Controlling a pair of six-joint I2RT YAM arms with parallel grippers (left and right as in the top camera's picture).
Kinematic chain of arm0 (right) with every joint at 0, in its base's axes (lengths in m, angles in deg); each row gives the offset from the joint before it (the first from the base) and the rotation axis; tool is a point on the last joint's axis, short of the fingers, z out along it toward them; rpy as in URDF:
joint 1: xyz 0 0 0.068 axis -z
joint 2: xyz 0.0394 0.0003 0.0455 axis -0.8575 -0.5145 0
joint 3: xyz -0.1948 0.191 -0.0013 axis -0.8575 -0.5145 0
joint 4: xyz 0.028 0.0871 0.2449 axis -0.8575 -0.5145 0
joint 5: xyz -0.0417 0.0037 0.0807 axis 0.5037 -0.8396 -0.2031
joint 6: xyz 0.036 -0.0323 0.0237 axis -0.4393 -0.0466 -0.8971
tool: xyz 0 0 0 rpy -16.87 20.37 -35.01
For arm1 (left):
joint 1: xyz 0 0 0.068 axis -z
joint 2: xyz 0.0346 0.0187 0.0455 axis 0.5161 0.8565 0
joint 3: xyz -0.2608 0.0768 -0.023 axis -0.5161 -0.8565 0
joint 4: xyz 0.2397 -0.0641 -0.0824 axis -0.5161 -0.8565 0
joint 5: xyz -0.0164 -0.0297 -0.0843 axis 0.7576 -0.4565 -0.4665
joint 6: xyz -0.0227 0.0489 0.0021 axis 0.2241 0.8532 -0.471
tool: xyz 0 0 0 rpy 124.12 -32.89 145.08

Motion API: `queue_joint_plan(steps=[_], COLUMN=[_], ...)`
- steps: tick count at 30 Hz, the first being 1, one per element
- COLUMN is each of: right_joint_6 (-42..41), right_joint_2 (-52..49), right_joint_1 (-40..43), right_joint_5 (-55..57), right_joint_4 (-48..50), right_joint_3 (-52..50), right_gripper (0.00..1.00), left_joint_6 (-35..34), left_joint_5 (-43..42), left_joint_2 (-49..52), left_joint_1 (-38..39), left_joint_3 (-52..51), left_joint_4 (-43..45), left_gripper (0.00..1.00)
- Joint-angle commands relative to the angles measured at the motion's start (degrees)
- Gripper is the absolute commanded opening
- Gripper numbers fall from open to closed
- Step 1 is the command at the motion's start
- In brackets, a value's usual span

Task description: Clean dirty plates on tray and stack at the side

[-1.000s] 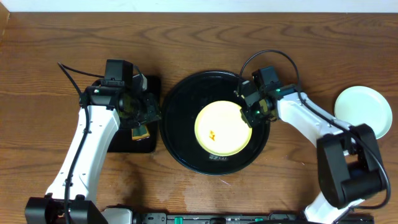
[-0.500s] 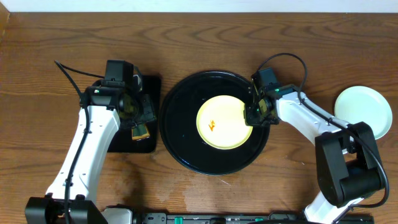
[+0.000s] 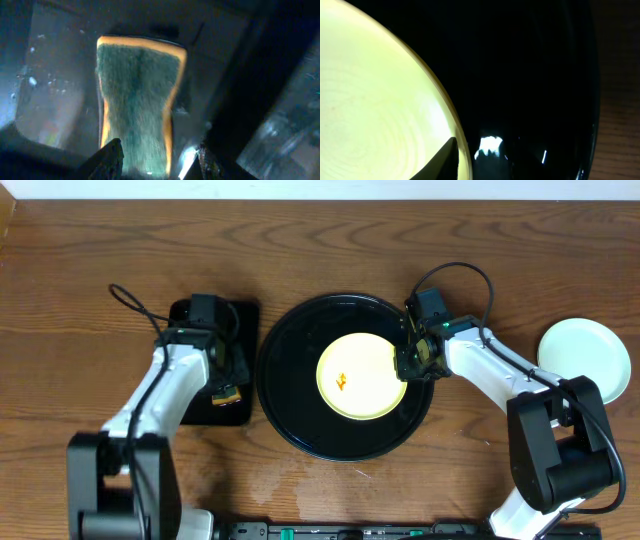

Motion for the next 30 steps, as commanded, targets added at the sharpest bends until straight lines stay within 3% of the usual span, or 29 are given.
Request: queue_joint_plan(steps=[1, 4, 8, 9, 13, 16, 17, 20, 24, 30], right_joint_6=[1.0, 1.0, 1.0, 1.0, 1.0, 1.0, 1.0, 1.0, 1.0, 0.9], right_joint_2=[0.0, 0.0, 0.0, 0.0, 0.0, 0.0, 0.0, 0.0, 0.0, 0.0], right_joint_1=[-0.4, -0.4, -0.4, -0.4, -0.4, -0.4, -0.4, -0.4, -0.4, -0.4], right_joint_5=[0.7, 0.7, 0.7, 0.7, 0.7, 0.7, 0.7, 0.7, 0.7, 0.7], right_joint_4=[0.0, 0.0, 0.0, 0.0, 0.0, -0.1, -0.1, -0.1, -0.1, -0.1], right_joint_3=[0.0, 0.0, 0.0, 0.0, 0.0, 0.0, 0.0, 0.0, 0.0, 0.0], right_gripper=[0.31, 0.31, 0.31, 0.31, 0.31, 0.32, 0.32, 0.33, 0.33, 0.33], left_joint_6=[-1.3, -1.3, 0.9, 1.7, 2.8, 2.8, 2.8, 2.8, 2.6, 2.6], left_joint_5=[3.9, 3.8, 1.4, -0.4, -5.0, -5.0, -4.9, -1.1, 5.9, 6.0], left_joint_2=[4.1, 7.7, 10.1, 9.7, 7.1, 3.1, 1.6, -2.0, -2.8, 1.9], left_joint_1=[0.1, 0.1, 0.1, 0.1, -0.1, -0.1, -0.1, -0.1, -0.1, -0.1], left_joint_3=[-0.5, -0.5, -0.5, -0.3, 2.5, 4.5, 4.6, 4.6, 4.3, 2.1], left_joint_4=[1.9, 2.6, 2.4, 2.2, -1.1, -3.8, -3.7, -3.5, -2.7, 2.4], left_gripper=[0.44, 0.36, 0.1, 0.08, 0.08, 0.17, 0.26, 0.38, 0.4, 0.4])
